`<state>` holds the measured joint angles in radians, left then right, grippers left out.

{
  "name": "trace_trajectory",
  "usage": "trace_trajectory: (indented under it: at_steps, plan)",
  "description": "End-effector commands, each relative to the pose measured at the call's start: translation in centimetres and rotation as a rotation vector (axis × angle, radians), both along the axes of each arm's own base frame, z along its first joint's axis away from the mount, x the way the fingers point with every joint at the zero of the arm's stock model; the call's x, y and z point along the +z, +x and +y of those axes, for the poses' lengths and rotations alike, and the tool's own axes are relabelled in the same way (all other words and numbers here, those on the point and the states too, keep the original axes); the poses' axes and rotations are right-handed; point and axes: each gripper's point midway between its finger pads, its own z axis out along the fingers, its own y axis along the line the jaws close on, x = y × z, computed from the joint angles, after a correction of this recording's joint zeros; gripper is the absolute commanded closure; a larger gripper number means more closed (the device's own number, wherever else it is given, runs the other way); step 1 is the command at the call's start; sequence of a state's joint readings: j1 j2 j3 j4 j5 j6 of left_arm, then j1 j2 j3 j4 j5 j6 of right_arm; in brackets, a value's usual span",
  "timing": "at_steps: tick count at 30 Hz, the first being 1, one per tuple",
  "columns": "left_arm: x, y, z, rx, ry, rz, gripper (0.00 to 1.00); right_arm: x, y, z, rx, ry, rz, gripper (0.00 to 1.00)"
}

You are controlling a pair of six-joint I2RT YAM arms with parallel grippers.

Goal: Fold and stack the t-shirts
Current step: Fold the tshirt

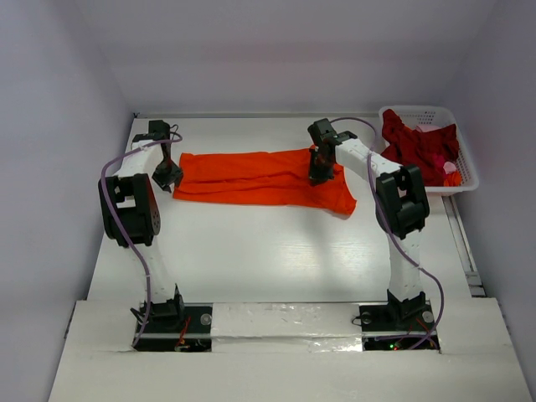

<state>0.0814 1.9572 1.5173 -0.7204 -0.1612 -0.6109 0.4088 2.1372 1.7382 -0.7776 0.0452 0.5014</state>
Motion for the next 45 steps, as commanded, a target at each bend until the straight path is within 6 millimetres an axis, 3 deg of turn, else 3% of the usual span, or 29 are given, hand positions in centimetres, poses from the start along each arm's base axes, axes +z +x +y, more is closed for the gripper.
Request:
trace_trajectory:
  at_steps: [1, 18, 33, 40, 45]
  plan:
    - [1.4, 1.3, 0.2, 0.018, -0.010, -0.060, 0.71, 2.2, 1.2, 0.5, 0.001, 0.019, -0.060, 1.00]
    - [1.3, 2.1, -0.4, 0.018, -0.047, -0.085, 0.71, 2.0, 1.3, 0.7, 0.010, 0.023, -0.056, 1.00]
    - [0.0, 2.4, -0.2, 0.041, -0.040, -0.074, 0.73, 2.1, 1.5, 0.3, -0.003, 0.024, -0.058, 1.00]
    - [-0.3, 2.5, -0.2, 0.048, -0.041, -0.066, 0.96, 2.1, 1.5, 0.3, -0.002, 0.025, -0.058, 1.00]
    - [-0.1, 2.6, -0.2, 0.048, -0.041, -0.069, 0.99, 2.0, 1.5, 0.3, -0.002, 0.024, -0.056, 1.00]
